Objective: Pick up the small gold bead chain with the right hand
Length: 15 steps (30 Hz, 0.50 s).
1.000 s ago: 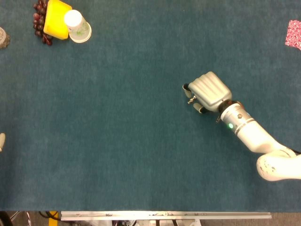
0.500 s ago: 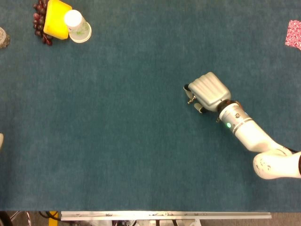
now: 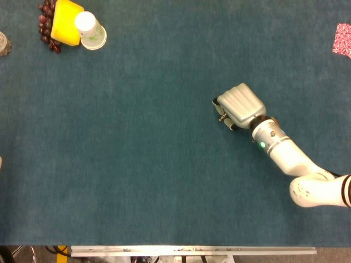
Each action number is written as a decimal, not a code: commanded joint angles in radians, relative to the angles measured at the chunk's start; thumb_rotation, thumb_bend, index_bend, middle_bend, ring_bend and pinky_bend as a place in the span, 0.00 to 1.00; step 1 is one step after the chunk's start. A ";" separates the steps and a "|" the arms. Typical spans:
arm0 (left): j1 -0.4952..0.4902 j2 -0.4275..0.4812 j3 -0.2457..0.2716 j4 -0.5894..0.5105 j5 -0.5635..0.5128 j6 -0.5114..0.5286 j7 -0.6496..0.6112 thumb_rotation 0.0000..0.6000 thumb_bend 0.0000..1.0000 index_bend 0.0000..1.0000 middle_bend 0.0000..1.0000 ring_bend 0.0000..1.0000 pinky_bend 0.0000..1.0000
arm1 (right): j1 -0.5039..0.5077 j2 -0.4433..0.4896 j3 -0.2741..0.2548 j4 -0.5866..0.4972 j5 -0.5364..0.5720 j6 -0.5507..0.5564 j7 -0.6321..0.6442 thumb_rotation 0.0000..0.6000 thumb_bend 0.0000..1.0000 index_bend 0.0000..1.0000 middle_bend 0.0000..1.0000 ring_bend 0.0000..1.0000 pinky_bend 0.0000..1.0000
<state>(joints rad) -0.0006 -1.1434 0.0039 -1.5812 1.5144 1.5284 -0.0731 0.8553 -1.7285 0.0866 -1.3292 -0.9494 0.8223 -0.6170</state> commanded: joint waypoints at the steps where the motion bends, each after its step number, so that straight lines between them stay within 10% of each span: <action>1: 0.001 0.000 -0.001 0.001 -0.001 0.000 -0.001 1.00 0.30 0.00 0.03 0.00 0.00 | 0.002 -0.004 0.000 0.005 0.004 0.001 -0.003 1.00 0.28 0.54 0.94 0.95 1.00; 15: 0.002 0.000 -0.002 0.006 -0.006 -0.003 -0.003 1.00 0.30 0.00 0.03 0.00 0.00 | 0.010 -0.019 -0.005 0.018 0.016 -0.002 -0.010 1.00 0.28 0.56 0.94 0.95 1.00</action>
<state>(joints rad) 0.0018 -1.1436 0.0014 -1.5751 1.5084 1.5257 -0.0766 0.8648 -1.7475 0.0816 -1.3116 -0.9341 0.8209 -0.6268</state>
